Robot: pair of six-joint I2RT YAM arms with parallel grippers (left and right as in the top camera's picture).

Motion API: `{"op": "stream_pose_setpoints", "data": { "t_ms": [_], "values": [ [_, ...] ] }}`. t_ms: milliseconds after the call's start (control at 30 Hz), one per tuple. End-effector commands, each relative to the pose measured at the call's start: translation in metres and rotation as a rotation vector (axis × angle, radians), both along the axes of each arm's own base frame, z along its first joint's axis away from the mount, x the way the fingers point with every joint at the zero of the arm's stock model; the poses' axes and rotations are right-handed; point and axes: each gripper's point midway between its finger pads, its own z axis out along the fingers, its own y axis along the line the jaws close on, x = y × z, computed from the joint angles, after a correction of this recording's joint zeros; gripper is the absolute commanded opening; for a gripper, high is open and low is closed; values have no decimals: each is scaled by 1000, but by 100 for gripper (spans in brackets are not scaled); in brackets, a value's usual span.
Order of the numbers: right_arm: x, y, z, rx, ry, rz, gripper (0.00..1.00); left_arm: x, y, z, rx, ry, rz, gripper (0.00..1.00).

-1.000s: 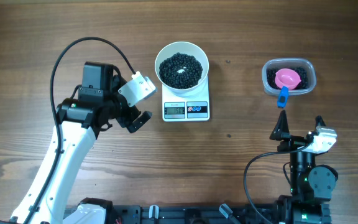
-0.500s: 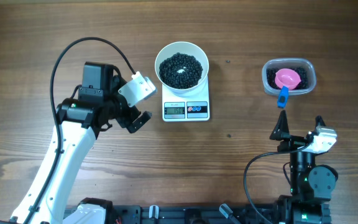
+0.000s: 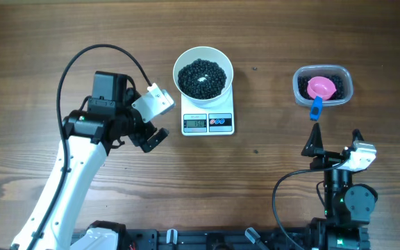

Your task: Scoop item into bowl and weigh 150g on scale

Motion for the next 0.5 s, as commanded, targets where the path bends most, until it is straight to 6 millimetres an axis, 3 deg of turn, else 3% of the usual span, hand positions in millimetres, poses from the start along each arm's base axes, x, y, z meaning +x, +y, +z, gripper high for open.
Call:
{"op": "stream_pose_setpoints", "data": {
  "t_ms": [0,100,200,467],
  "values": [
    [-1,-1,4,-20,-19,-6,100,-13,0,22,-25,-56,-9,100],
    [-1,-1,4,-20,-19,-6,100,-20,-3,41,-63,-107,-14,100],
    [-1,-1,4,-20,-19,-6,100,-29,2,64,-162,-126,139,100],
    [-1,-1,4,-20,-19,-6,100,-36,33,79,-345,-345,387,100]
  ]
}}
